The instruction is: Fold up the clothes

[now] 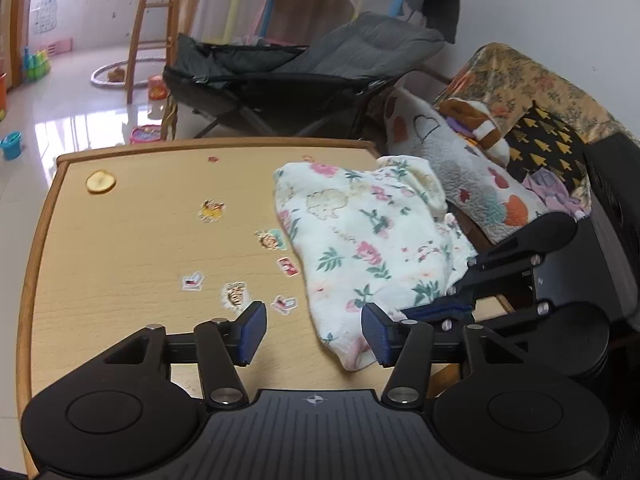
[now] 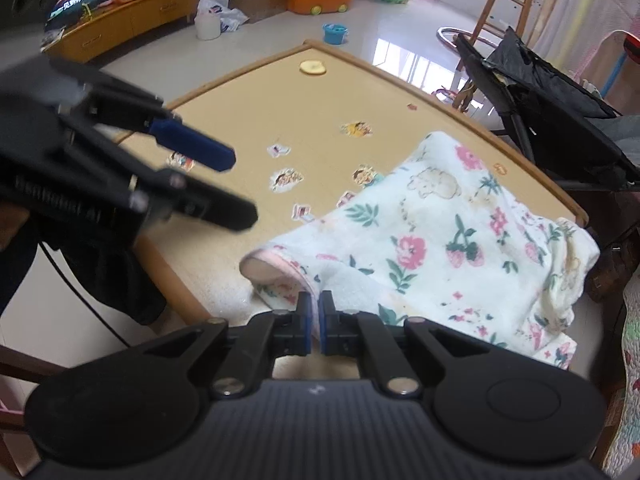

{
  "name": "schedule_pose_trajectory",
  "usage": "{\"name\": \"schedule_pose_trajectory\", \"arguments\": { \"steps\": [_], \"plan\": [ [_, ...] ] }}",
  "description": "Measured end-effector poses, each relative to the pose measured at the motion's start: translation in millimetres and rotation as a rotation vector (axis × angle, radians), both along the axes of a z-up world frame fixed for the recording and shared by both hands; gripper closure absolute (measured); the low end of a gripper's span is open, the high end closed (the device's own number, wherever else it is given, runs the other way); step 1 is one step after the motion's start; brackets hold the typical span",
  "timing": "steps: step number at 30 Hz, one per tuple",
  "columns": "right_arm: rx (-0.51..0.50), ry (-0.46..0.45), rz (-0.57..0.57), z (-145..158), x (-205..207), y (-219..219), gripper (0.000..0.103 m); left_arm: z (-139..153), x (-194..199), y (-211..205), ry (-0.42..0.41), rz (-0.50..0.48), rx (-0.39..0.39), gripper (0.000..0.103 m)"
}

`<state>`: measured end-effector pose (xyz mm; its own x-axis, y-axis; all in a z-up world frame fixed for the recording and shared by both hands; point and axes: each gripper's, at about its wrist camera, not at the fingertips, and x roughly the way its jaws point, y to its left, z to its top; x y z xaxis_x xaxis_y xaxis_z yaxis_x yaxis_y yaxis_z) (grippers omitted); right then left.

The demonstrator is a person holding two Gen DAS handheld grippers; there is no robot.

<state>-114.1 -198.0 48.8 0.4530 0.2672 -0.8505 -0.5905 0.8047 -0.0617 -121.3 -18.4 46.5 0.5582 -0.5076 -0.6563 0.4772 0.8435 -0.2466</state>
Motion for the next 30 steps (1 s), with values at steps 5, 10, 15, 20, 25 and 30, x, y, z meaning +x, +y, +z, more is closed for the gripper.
{"name": "schedule_pose_trajectory", "arguments": {
  "steps": [5, 10, 15, 20, 25, 30],
  "plan": [
    [0.011, -0.013, -0.014, 10.9, 0.2, -3.6, 0.099, -5.5, -6.5, -5.7, -0.013, -0.064, 0.013, 0.048],
    [0.020, -0.027, -0.024, 19.2, 0.7, -6.4, 0.099, -9.5, -15.6, -8.0, -0.071, -0.126, -0.011, 0.048],
    [0.017, -0.035, -0.033, 24.4, 2.9, -7.7, 0.099, -18.6, -17.8, -23.2, -0.100, -0.175, 0.092, 0.048],
    [0.022, -0.043, -0.043, 29.0, 7.2, -8.9, 0.099, -25.1, -17.0, -37.1, -0.100, -0.208, 0.131, 0.052],
    [0.020, -0.044, -0.045, 29.3, 9.7, -8.6, 0.099, -29.0, -11.6, -43.7, -0.094, -0.181, 0.146, 0.052],
    [0.017, -0.045, -0.046, 29.1, 10.8, -9.0, 0.099, -33.3, -6.5, -48.3, -0.053, -0.170, 0.150, 0.079]
  ]
}}
